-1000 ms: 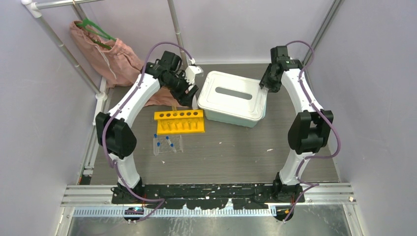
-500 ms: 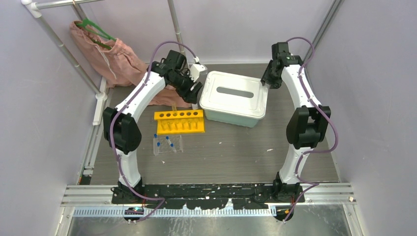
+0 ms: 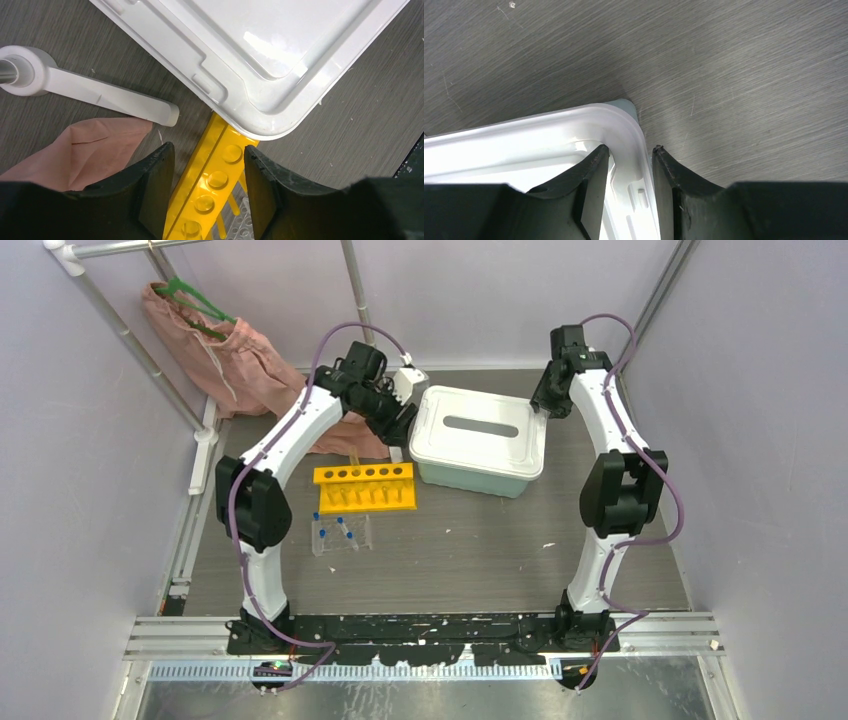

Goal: Organize the chemistry lab equipment

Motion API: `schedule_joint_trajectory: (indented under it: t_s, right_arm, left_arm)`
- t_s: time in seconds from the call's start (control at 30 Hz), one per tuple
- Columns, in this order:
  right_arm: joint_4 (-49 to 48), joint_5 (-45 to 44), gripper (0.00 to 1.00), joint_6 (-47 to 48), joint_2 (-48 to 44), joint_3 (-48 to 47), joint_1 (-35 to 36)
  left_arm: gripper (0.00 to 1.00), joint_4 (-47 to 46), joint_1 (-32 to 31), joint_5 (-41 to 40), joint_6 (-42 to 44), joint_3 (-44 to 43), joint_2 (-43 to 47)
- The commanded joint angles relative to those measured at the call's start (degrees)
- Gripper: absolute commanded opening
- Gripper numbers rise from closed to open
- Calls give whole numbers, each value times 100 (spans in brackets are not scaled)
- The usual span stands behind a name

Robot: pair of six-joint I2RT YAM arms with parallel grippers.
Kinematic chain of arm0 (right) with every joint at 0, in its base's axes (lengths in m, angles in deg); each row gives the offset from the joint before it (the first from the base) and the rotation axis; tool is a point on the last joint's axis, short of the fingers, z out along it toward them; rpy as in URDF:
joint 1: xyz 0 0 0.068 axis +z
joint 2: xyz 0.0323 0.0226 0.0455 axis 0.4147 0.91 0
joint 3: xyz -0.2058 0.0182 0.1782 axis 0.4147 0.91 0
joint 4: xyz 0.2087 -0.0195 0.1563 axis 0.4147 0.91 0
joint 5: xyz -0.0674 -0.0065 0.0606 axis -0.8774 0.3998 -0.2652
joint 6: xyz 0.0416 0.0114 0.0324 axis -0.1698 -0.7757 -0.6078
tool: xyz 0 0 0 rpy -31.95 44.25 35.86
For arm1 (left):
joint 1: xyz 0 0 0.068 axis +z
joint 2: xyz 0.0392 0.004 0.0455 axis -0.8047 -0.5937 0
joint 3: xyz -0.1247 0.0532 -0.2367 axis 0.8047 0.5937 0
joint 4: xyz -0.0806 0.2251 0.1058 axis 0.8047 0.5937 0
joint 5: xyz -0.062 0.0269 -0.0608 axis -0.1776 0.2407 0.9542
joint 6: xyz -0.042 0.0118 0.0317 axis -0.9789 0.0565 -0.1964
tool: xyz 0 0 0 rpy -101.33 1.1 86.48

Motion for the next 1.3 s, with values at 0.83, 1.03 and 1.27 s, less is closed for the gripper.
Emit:
schedule_joint_trajectory:
  t_s: [0.83, 1.03, 1.27]
  right_arm:
    - [-750, 515, 45, -116, -531, 628, -61]
    - [-704, 359, 64, -174, -891, 216, -61]
    - [-1086, -585, 100, -373, -2033, 850, -61]
  left_arm:
    - [45, -595, -208, -370, -342, -258, -534]
    - [58, 102, -135, -771, -290, -799, -91]
    - [100, 424, 428, -794, -578, -417, 1661]
